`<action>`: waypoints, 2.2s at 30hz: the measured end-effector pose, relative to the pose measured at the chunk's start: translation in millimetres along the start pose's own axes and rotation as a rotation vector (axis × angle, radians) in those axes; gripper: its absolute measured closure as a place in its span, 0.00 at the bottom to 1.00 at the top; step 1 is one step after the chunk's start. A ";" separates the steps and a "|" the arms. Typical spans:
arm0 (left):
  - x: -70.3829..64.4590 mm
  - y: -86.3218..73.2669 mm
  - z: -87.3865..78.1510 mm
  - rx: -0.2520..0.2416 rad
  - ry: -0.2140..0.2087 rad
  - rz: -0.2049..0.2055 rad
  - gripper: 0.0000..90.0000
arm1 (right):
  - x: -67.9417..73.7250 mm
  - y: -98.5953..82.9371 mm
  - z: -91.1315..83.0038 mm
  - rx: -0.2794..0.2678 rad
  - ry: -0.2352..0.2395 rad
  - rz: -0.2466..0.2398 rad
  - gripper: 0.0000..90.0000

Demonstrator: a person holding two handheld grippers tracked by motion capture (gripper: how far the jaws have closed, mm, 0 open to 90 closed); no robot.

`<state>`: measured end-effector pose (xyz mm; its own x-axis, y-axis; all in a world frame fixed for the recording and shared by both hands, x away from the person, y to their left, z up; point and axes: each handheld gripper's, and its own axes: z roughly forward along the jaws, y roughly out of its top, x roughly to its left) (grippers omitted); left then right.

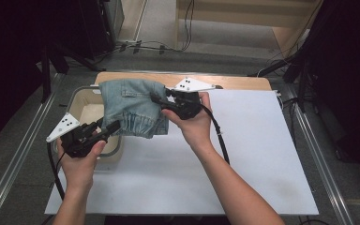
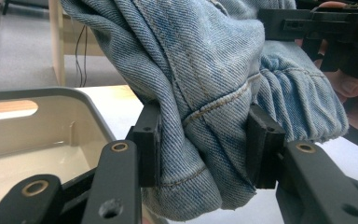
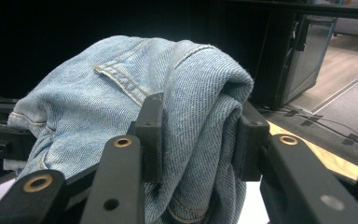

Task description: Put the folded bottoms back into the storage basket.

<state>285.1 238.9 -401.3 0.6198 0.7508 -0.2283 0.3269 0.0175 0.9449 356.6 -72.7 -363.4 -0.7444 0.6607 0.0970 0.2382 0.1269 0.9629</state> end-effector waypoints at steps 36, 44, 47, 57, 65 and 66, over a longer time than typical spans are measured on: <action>48.5 2.0 -32.3 -0.016 0.076 -0.063 0.60 | 22.6 12.8 67.0 0.019 0.051 -0.005 0.66; 58.9 1.8 -41.6 -0.019 0.096 -0.067 0.60 | 29.7 12.6 81.7 0.019 0.065 0.002 0.66; 63.0 1.8 -45.2 -0.024 0.101 -0.073 0.60 | 32.2 13.3 87.1 0.015 0.072 -0.003 0.66; 78.0 1.2 -60.1 -0.027 0.127 -0.083 0.60 | 44.9 13.3 106.8 0.018 0.090 0.002 0.66; 88.2 -1.4 -68.4 -0.023 0.143 -0.105 0.61 | 53.2 13.2 120.8 0.025 0.103 -0.004 0.66; 89.8 -1.7 -69.5 -0.018 0.141 -0.109 0.60 | 54.0 13.0 122.2 0.026 0.107 -0.010 0.66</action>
<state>290.6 352.2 -407.1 0.4750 0.8290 -0.2952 0.3728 0.1143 0.9208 395.8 55.1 -376.5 -0.8086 0.5770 0.1151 0.2457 0.1534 0.9571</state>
